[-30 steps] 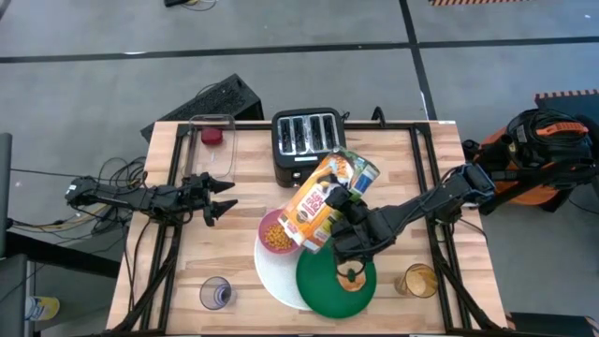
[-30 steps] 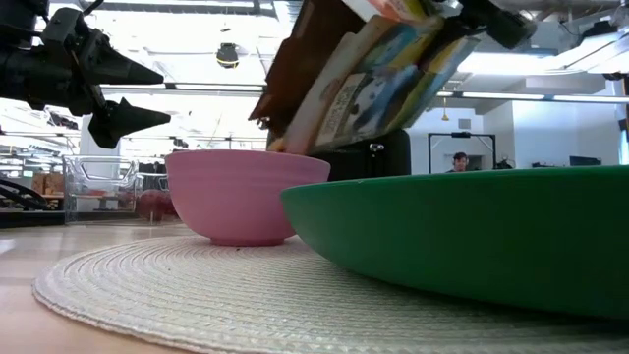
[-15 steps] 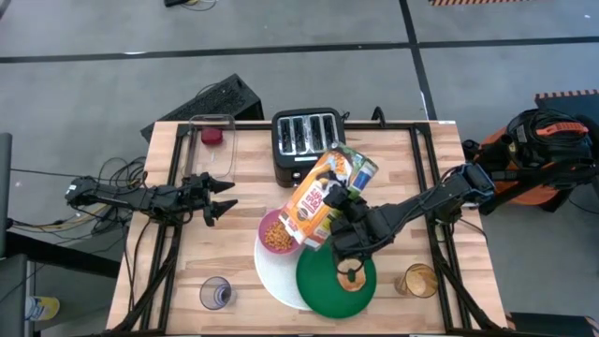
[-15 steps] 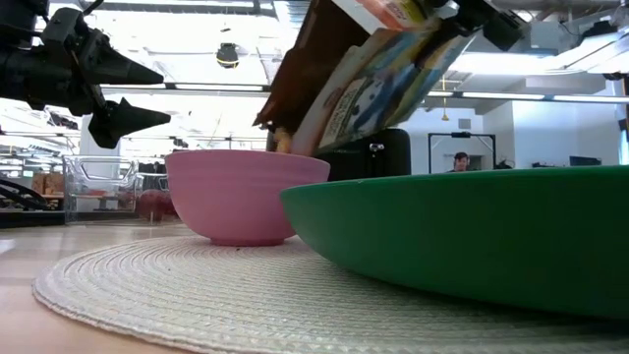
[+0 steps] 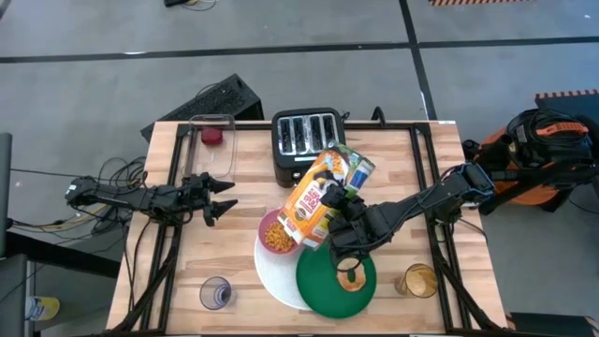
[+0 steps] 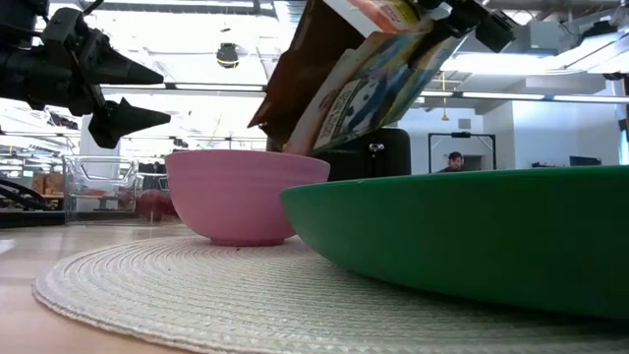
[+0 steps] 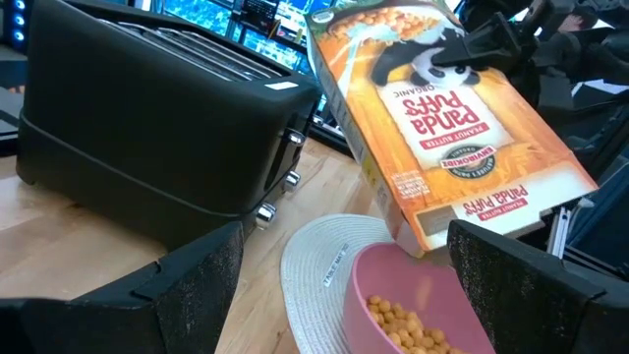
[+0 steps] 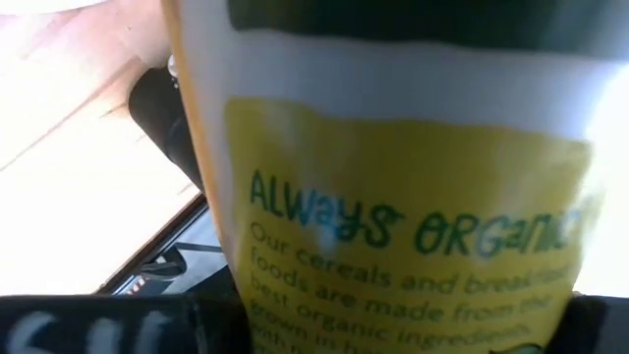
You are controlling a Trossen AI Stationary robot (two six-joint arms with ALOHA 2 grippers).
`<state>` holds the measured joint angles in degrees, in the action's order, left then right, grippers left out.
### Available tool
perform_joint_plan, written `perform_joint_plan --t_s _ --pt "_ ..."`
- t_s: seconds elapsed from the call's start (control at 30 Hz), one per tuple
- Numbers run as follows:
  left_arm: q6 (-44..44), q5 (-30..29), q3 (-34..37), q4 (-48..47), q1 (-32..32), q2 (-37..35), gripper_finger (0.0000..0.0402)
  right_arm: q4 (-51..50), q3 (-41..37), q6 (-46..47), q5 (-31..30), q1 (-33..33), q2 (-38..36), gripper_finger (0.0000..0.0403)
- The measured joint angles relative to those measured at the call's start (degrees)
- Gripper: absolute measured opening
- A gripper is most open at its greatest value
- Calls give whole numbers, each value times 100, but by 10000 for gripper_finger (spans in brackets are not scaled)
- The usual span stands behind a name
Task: Arrange a breakfast setting
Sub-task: Pour the cereal from the cereal box into the pink bowl
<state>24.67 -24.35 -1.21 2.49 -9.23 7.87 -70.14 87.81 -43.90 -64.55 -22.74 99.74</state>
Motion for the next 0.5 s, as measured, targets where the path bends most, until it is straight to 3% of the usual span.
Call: perform_joint_plan --t_s 0.37,0.5 --pt "0 1 0 0 0 0 344 162 107 -495 -150 7 -4 185" --pt "0 -1 0 -1 0 1 344 134 105 -374 81 46 1 185"
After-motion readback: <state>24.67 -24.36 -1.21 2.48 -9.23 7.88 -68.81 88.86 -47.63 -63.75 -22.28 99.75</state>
